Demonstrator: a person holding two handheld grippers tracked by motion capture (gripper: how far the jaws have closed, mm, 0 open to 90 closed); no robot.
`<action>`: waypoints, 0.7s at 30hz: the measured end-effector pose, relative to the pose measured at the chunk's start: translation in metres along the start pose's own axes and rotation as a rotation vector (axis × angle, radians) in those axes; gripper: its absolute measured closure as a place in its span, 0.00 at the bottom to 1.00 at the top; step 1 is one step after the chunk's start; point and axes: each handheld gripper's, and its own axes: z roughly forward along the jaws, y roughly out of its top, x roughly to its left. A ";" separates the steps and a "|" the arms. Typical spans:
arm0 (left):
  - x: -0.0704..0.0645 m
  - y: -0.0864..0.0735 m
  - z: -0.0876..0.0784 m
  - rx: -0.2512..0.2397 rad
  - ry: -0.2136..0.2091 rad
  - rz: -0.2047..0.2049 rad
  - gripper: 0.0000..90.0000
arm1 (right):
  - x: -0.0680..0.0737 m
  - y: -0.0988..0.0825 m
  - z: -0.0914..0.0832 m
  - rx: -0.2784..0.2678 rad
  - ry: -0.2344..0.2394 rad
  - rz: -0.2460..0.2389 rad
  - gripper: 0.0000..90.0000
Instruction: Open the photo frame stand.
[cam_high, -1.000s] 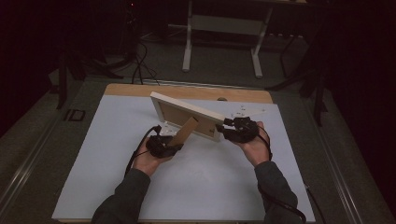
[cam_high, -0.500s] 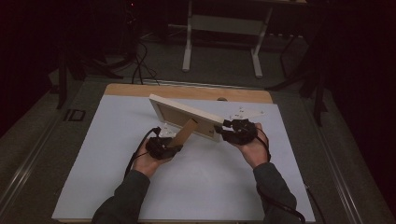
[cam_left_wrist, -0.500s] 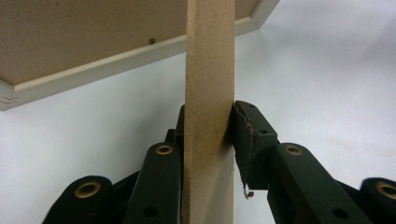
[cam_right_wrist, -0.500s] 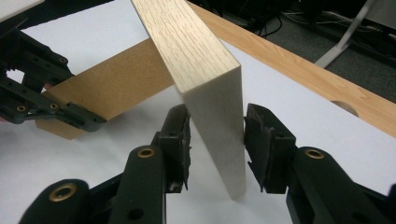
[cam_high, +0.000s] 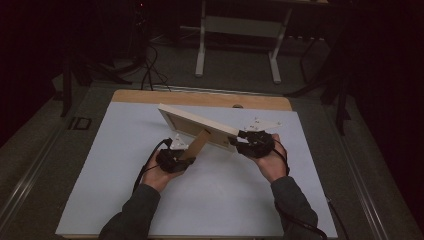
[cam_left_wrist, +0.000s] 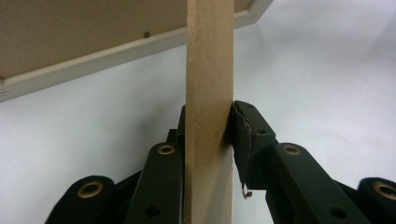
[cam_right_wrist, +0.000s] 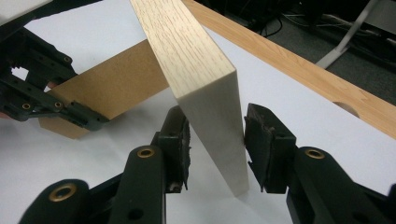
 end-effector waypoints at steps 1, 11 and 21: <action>0.000 0.000 0.000 0.000 0.001 0.000 0.83 | 0.001 0.000 0.000 0.000 -0.001 -0.002 0.67; -0.001 -0.007 0.002 0.014 0.001 -0.003 0.83 | 0.006 -0.003 0.000 0.006 0.012 -0.023 0.66; 0.000 -0.009 0.000 0.014 -0.008 -0.005 0.78 | 0.007 -0.004 0.000 0.008 0.018 -0.029 0.65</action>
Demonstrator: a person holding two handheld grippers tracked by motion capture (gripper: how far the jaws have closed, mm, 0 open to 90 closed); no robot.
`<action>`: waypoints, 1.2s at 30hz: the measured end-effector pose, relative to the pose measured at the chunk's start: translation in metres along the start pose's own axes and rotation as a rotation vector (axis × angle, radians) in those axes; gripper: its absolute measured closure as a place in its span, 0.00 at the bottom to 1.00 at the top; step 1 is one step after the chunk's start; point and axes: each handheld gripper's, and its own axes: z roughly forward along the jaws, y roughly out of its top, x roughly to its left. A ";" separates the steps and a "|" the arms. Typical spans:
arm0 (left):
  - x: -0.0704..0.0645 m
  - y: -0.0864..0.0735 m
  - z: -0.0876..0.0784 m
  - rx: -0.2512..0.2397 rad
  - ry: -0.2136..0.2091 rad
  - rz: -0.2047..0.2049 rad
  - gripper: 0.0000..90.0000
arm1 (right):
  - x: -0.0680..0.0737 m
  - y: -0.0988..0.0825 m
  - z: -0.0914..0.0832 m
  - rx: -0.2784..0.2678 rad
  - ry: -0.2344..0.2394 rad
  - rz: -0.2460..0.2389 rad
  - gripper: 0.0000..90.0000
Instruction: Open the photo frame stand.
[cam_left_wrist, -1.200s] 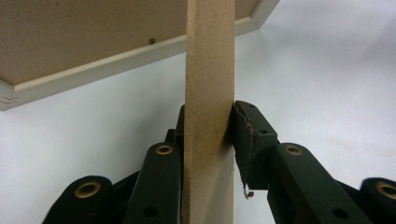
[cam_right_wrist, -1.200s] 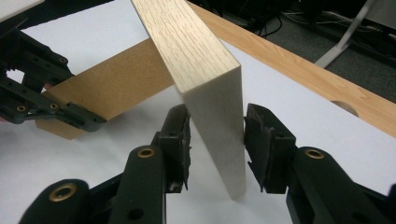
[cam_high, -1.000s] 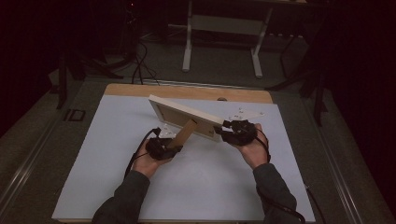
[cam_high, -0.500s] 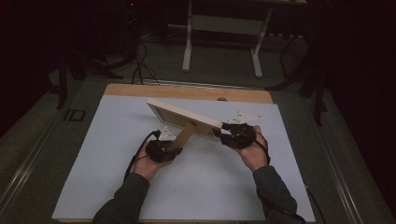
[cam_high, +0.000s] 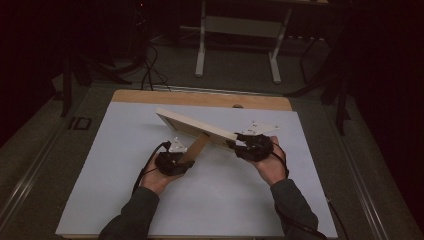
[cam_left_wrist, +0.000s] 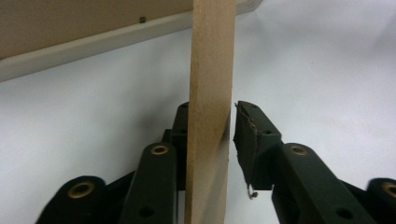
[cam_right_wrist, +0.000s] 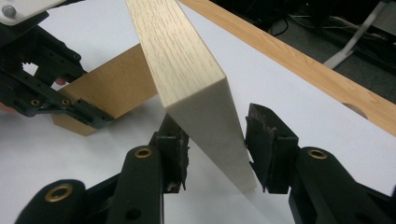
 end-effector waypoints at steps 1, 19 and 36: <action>0.000 0.000 0.000 -0.001 -0.002 0.000 0.77 | 0.000 0.000 0.000 0.000 0.001 0.000 0.65; 0.004 -0.001 -0.011 -0.053 -0.044 -0.041 0.67 | -0.001 -0.002 0.004 0.014 0.003 0.004 0.62; 0.008 -0.002 -0.020 -0.096 -0.053 -0.077 0.67 | -0.003 -0.005 0.003 0.023 0.009 0.007 0.61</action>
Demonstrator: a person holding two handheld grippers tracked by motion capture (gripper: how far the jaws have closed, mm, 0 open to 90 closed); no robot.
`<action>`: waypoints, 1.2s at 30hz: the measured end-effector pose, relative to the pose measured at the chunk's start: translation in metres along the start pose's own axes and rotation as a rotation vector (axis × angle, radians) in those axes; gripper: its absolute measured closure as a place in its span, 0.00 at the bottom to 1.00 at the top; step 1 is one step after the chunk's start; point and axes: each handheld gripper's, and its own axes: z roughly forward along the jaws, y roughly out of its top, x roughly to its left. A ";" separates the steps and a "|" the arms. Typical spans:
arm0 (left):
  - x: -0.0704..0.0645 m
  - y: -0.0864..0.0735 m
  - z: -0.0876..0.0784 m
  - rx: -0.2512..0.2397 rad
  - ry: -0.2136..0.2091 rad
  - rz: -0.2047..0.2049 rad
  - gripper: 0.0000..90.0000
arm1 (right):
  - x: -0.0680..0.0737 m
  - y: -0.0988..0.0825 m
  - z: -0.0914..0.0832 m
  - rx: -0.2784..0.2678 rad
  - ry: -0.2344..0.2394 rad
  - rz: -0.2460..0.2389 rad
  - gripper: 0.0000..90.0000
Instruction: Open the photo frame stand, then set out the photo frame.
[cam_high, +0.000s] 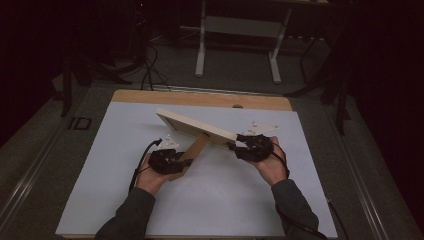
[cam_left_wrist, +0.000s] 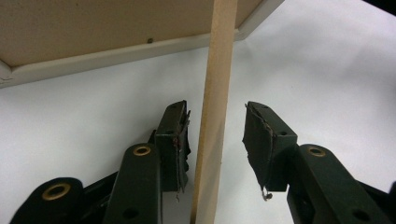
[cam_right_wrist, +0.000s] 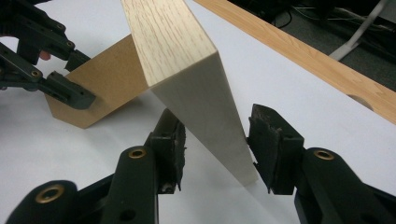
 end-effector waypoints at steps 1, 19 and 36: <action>0.000 0.000 -0.001 -0.002 0.001 -0.001 0.67 | 0.000 0.000 0.000 0.001 -0.001 -0.001 0.61; 0.010 0.005 -0.021 -0.060 0.001 -0.055 0.68 | -0.003 -0.013 -0.009 0.019 0.037 0.011 0.67; 0.010 0.022 -0.027 -0.066 0.058 -0.061 0.85 | -0.015 -0.018 -0.005 0.027 -0.046 0.063 1.00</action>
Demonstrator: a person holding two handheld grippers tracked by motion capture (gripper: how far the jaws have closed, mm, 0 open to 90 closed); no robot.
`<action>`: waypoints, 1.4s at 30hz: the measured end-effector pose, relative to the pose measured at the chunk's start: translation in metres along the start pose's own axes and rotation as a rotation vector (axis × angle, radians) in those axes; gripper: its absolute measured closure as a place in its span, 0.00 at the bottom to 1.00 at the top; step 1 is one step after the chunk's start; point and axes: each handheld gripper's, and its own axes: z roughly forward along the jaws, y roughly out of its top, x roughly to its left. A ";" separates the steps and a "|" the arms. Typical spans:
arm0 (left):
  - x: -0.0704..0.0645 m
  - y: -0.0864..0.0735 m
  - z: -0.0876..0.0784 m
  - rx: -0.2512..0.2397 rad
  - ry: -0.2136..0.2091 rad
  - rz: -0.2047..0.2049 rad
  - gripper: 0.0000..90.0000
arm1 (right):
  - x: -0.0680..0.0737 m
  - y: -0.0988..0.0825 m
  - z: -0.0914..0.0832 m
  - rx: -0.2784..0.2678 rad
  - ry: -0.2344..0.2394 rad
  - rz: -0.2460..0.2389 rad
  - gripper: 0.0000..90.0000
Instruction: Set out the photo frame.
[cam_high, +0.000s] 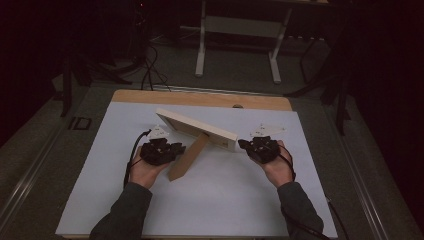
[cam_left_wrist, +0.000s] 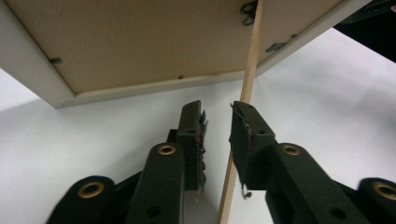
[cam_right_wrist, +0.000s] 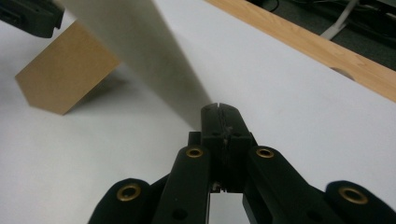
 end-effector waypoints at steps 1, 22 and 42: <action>0.000 0.000 0.000 0.000 0.000 0.000 0.87 | 0.000 0.000 0.000 0.000 0.000 0.000 1.00; 0.011 0.022 0.006 -0.049 0.107 -0.055 1.00 | -0.010 0.009 0.023 -0.013 0.003 0.075 1.00; 0.008 0.035 0.014 -0.067 0.138 -0.068 1.00 | -0.016 0.007 0.032 0.009 0.028 0.092 1.00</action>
